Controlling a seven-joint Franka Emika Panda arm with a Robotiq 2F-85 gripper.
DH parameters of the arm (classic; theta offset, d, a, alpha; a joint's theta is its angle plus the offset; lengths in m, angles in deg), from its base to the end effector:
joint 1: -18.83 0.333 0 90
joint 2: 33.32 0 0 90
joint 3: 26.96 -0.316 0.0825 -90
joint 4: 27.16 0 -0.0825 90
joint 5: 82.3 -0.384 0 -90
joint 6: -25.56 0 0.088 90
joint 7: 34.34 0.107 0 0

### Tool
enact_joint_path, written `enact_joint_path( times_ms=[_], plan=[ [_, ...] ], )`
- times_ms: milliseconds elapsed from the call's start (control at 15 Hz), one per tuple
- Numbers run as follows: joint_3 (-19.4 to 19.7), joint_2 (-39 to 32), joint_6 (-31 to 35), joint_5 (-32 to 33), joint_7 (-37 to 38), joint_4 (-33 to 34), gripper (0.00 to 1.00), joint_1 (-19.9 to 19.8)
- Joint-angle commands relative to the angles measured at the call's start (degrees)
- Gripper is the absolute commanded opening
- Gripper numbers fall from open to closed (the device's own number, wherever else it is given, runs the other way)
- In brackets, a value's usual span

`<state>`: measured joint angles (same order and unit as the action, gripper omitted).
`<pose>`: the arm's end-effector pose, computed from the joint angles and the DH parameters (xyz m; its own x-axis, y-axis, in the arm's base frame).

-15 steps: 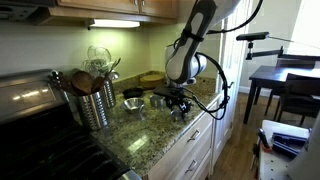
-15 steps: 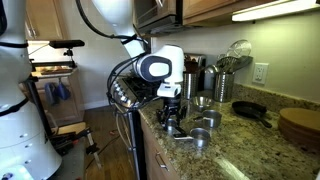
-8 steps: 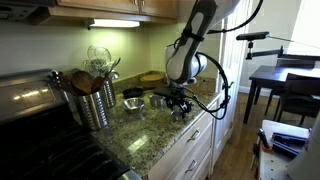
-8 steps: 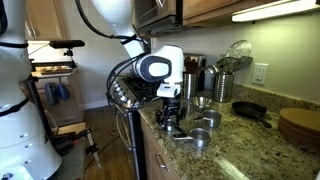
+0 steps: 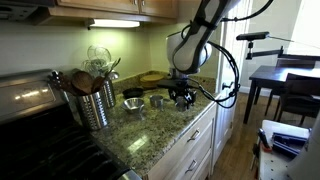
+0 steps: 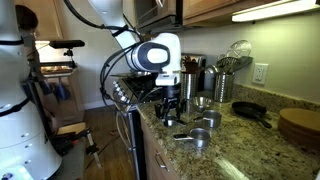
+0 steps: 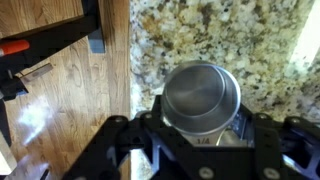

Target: Stack the pots set on the counter

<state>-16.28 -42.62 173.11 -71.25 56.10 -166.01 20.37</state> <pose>0.4861 -0.0765 0.2421 -0.0002 -0.9914 0.1311 -0.9998 0.0028 0.0198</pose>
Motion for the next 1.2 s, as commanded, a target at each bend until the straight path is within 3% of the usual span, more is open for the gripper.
enact_joint_path(
  times_ms=[0,467,1133],
  plan=[
    [1.25,8.48,-3.8,7.1,4.65,-4.17,0.36,-0.84],
    [0.26,12.44,-3.83,13.18,7.71,-4.5,0.36,-7.23],
    [0.29,6.75,4.02,1.03,3.39,-2.2,0.36,-9.61]
  ],
)
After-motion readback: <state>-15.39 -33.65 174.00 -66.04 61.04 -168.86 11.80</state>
